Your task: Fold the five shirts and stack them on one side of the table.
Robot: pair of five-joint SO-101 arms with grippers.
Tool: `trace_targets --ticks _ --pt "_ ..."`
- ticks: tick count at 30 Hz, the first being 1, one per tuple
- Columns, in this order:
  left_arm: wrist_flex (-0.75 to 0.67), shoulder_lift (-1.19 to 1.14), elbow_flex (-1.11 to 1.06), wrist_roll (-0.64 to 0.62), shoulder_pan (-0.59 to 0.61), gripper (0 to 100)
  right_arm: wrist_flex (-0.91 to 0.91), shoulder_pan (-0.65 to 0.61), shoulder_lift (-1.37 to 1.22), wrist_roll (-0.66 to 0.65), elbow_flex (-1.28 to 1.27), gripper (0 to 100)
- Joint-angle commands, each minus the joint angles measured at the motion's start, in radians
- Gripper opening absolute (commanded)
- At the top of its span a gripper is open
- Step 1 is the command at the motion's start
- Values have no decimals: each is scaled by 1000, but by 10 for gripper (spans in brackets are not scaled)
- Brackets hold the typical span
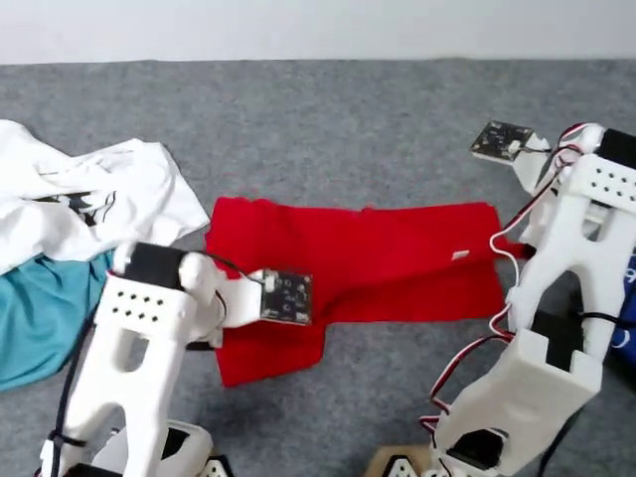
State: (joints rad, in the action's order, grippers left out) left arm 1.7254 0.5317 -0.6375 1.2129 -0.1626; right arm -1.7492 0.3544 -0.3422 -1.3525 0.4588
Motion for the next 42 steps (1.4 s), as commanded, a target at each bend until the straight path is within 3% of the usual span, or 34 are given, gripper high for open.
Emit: trace_targets --ticks 1,11,17,33,40,42 --pt "31 20 -30 -34 -32 2 -36 -19 68 -11 43 10" --pt "29 -68 -45 -34 -32 7 -33 -18 67 -11 38 10" --pt "25 -109 -44 -80 -28 136 -33 -21 67 -11 38 10" --pt "-52 -118 -5 -133 -28 137 -31 -47 65 -11 38 15" --pt "-84 -118 19 -150 5 138 -35 -28 77 6 44 262" --pt "-118 -120 18 -158 37 141 -35 -19 77 34 44 287"
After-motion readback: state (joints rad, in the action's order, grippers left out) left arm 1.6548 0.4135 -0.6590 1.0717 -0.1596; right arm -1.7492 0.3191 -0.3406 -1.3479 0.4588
